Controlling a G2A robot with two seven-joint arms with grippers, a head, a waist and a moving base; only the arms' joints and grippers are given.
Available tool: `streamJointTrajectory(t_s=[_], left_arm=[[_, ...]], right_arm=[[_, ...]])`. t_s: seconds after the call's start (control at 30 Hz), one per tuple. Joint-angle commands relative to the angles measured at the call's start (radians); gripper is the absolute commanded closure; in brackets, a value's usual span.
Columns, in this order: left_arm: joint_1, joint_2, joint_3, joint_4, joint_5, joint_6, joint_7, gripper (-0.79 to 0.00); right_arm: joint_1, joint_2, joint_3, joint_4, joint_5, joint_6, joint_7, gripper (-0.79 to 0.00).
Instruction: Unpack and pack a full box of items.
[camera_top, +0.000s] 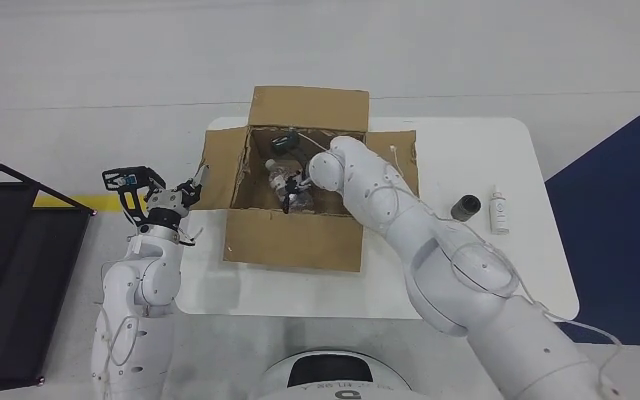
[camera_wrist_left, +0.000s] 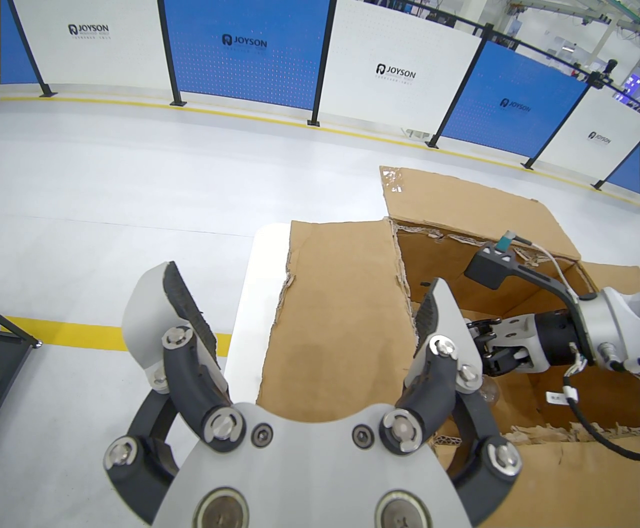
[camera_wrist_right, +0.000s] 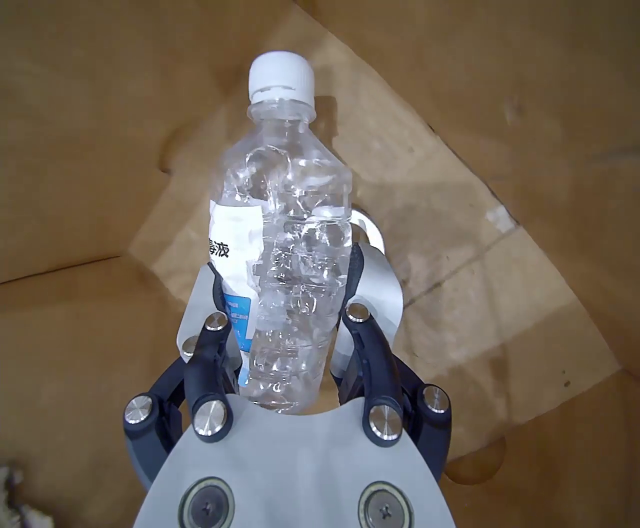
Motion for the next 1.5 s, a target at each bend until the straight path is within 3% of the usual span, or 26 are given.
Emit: streamJointTrajectory(t_s=[0.0, 0.3, 0.57, 0.7, 0.83, 1.03, 1.23, 1.47], left_arm=[[0.000, 0.000, 0.000, 0.000, 0.000, 0.000, 0.000, -0.785], [0.000, 0.000, 0.000, 0.000, 0.000, 0.000, 0.000, -0.785], [0.000, 0.000, 0.000, 0.000, 0.000, 0.000, 0.000, -0.785], [0.000, 0.000, 0.000, 0.000, 0.000, 0.000, 0.000, -0.785], [0.000, 0.000, 0.000, 0.000, 0.000, 0.000, 0.000, -0.785], [0.000, 0.000, 0.000, 0.000, 0.000, 0.000, 0.000, -0.785], [0.000, 0.000, 0.000, 0.000, 0.000, 0.000, 0.000, -0.785], [0.000, 0.000, 0.000, 0.000, 0.000, 0.000, 0.000, -0.785]], right_arm=[[0.002, 0.008, 0.010, -0.002, 0.002, -0.054, -0.023, 0.000], [-0.004, 0.082, 0.071, -0.069, -0.011, -0.249, -0.123, 0.000], [-0.117, 0.227, 0.194, -0.334, -0.150, -0.465, -0.389, 0.000], [-0.257, 0.318, 0.326, -0.596, -0.227, -0.472, -0.412, 0.000], [-0.465, 0.401, 0.503, -0.921, -0.265, -0.471, -0.359, 0.000], [-0.748, 0.472, 0.751, -1.296, -0.224, -0.529, -0.365, 0.000], [-0.956, 0.507, 0.949, -1.482, -0.199, -0.571, -0.450, 0.000], [-1.139, 0.524, 1.106, -1.546, -0.167, -0.544, -0.545, 0.000]])
